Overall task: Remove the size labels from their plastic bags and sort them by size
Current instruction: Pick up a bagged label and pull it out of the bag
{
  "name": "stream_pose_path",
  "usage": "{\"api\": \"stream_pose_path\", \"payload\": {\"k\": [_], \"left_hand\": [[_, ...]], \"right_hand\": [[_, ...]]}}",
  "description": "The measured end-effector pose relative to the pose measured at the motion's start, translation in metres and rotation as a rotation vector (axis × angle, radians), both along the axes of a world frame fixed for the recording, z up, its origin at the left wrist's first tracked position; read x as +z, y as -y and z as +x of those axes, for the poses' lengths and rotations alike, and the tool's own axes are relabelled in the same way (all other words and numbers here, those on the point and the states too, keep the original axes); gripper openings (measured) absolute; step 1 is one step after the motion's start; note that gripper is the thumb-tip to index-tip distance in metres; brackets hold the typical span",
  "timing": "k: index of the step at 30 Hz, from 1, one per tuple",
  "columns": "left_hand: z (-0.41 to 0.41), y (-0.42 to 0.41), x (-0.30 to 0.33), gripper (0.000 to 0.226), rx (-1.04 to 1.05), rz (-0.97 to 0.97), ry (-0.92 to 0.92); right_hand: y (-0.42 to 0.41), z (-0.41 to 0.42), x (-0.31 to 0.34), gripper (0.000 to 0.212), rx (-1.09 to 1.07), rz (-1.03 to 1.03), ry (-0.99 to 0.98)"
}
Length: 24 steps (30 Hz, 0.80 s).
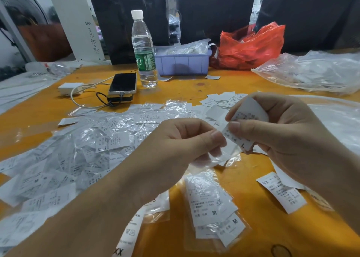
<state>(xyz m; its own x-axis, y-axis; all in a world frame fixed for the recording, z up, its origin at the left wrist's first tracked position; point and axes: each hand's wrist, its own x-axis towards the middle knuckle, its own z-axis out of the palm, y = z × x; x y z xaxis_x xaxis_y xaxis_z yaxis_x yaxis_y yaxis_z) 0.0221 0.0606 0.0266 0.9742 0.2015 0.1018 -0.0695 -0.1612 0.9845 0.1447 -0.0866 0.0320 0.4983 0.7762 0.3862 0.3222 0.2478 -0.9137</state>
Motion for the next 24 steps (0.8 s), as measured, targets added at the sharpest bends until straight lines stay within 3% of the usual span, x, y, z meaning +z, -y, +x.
{"api": "stream_pose_path", "payload": {"k": [9, 24], "left_hand": [[-0.0011, -0.0002, 0.0031, 0.013, -0.052, -0.081, -0.015], [-0.0011, 0.0002, 0.0023, 0.010, -0.045, -0.058, -0.003]], "right_hand": [[0.0009, 0.0039, 0.0014, 0.007, -0.014, 0.005, -0.010], [0.0008, 0.0018, 0.0013, 0.005, 0.082, -0.009, -0.069]]}}
